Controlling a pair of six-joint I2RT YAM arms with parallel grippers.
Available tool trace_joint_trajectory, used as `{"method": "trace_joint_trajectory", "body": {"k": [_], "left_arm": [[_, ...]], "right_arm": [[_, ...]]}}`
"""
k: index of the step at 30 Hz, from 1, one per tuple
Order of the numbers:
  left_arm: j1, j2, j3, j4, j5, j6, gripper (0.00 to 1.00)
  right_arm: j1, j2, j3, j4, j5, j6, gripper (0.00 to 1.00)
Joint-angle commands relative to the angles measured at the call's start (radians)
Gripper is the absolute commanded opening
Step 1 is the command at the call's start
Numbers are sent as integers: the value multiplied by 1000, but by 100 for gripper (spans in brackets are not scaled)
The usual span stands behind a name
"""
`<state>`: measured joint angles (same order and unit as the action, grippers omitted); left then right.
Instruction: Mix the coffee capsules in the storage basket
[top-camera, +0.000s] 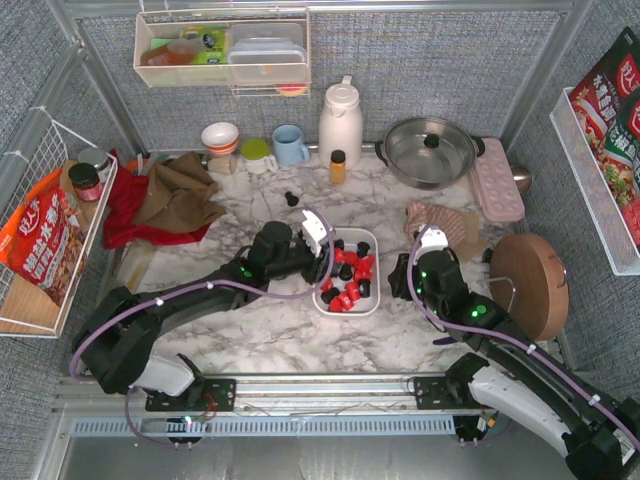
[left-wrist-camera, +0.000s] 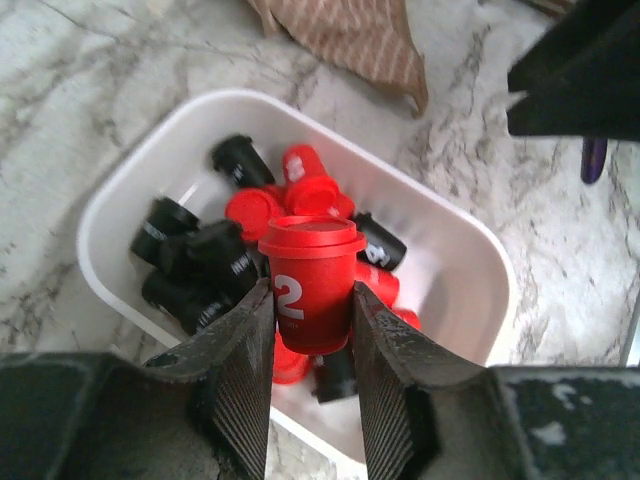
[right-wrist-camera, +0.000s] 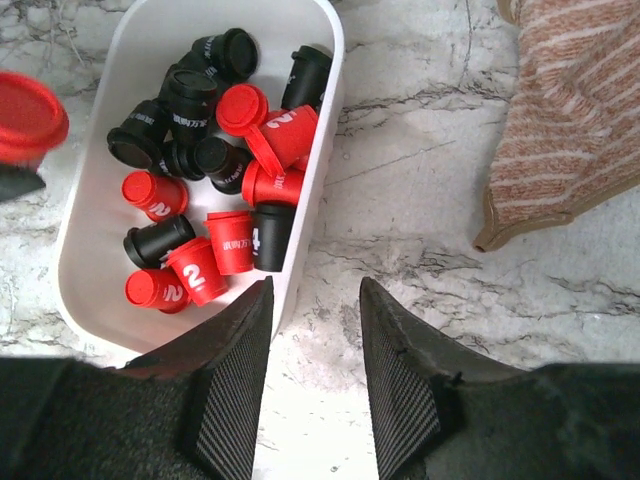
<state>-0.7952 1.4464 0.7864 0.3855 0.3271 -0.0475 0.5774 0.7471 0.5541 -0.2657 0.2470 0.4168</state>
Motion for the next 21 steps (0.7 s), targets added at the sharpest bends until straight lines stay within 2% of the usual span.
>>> {"method": "trace_joint_trajectory", "body": {"k": [1,4,7,9,11,14,21], "left_arm": [[-50,-33,-48,-62,-72,13,43],[-55,-38,-75,-30,-101,-19,52],[-53,-40,-73,-3,-179,-46,69],[-54,-36,-55,9,-221,-63,74],[-53,-30,-28,13,-267,-75,77],[-30,-16,16,3,-442,-133,80],[165,172,222,-145,-653,-375,78]], "right_arm": [[1,3,-9,10,1,-2,45],[1,17,-9,15,-17,8,47],[1,22,-2,8,-31,8,51],[1,19,2,0,-31,-1,53],[1,11,3,-9,-22,-12,55],[1,-5,4,-17,-11,-25,55],[0,-19,-2,-16,6,-44,55]]}}
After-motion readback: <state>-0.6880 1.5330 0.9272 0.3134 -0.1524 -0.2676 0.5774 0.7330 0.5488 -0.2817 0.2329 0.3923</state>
